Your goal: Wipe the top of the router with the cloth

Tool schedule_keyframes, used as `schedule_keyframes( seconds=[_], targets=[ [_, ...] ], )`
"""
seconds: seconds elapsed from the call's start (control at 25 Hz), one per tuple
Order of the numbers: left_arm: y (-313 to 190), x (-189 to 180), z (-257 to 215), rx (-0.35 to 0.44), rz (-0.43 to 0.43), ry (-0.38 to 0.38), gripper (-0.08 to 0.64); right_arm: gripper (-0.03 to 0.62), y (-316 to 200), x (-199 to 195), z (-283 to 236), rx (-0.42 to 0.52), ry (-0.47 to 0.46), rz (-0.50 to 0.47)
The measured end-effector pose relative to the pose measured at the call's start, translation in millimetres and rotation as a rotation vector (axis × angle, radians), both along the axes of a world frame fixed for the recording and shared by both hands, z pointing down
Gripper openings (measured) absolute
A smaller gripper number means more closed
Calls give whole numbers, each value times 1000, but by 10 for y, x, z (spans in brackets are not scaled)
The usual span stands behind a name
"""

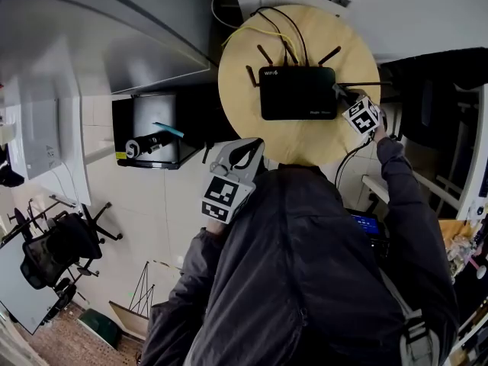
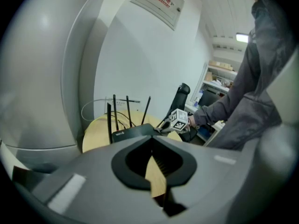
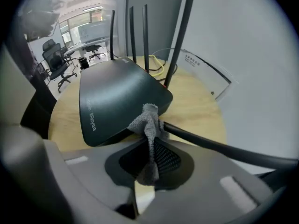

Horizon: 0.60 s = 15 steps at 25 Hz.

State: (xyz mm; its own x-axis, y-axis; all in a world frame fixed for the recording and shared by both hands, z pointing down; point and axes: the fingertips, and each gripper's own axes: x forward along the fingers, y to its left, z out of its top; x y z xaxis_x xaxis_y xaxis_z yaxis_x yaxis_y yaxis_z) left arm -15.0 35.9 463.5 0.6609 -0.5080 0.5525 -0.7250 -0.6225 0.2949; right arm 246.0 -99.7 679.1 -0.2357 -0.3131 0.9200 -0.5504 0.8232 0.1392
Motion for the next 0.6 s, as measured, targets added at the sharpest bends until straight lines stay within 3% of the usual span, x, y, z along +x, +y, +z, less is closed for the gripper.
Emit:
schedule_keyframes(
  seconds=[0.28, 0.6],
  targets=[
    [-8, -41, 3, -7, -14, -8, 0, 28, 71, -233, 60, 34, 31, -162],
    [2, 26, 1, -2, 23, 0, 0, 28, 727, -238, 64, 22, 40, -283]
  ],
)
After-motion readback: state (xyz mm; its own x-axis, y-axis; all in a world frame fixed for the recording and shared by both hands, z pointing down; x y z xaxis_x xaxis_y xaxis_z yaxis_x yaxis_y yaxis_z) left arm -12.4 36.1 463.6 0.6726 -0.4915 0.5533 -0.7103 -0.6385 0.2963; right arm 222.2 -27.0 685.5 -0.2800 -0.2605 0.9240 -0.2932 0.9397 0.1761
